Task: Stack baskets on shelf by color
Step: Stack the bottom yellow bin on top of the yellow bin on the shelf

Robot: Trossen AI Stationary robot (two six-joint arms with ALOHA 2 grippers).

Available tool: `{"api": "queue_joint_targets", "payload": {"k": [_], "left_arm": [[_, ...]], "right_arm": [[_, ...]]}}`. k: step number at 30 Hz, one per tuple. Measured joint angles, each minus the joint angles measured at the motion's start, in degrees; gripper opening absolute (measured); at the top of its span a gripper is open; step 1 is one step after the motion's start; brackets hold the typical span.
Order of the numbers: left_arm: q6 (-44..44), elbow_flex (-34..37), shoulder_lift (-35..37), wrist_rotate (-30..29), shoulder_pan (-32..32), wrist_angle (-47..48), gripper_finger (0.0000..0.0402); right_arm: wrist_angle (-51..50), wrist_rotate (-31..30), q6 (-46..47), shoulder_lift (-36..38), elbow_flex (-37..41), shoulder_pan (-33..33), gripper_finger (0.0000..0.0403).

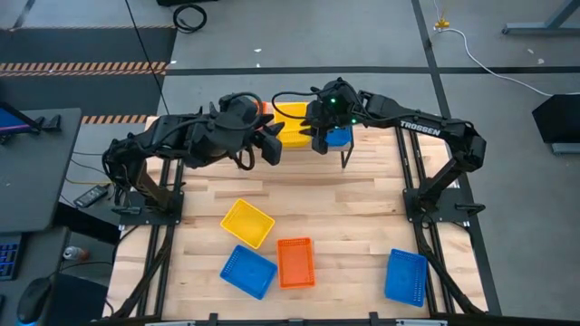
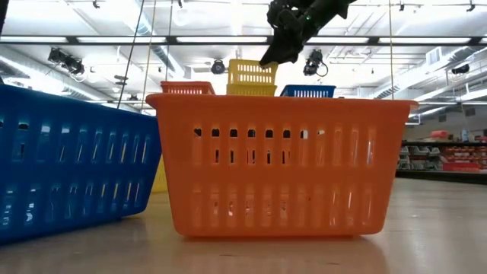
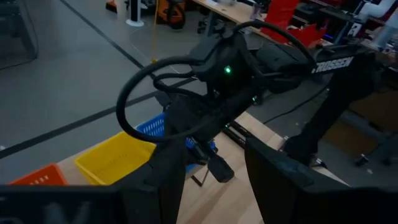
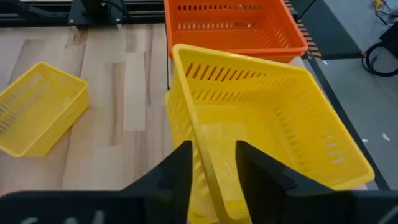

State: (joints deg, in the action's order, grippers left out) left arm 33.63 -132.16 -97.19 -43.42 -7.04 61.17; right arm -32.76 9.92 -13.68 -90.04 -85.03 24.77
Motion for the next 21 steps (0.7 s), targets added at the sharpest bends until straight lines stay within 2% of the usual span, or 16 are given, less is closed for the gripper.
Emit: {"api": "queue_joint_targets", "payload": {"k": [5, 11, 15, 21], "left_arm": [[0.0, 0.0, 0.0, 0.2, -1.2, 0.5, 0.0172], [0.1, 0.0, 0.0, 0.2, -1.6, 1.4, 0.0172], [0.1, 0.0, 0.0, 0.2, -1.6, 1.7, 0.0172], [0.1, 0.0, 0.0, 0.2, -1.6, 1.7, 0.0172]], "right_arm": [[0.8, 0.1, 0.5, 0.0, 0.0, 0.0, 0.0157], [0.6, 0.1, 0.5, 0.0, 0.0, 0.0, 0.0153], [0.6, 0.0, 0.6, 0.0, 0.0, 0.0, 0.0137], [0.1, 0.3, 0.6, -0.9, 0.0, -0.3, 0.0088]]}}
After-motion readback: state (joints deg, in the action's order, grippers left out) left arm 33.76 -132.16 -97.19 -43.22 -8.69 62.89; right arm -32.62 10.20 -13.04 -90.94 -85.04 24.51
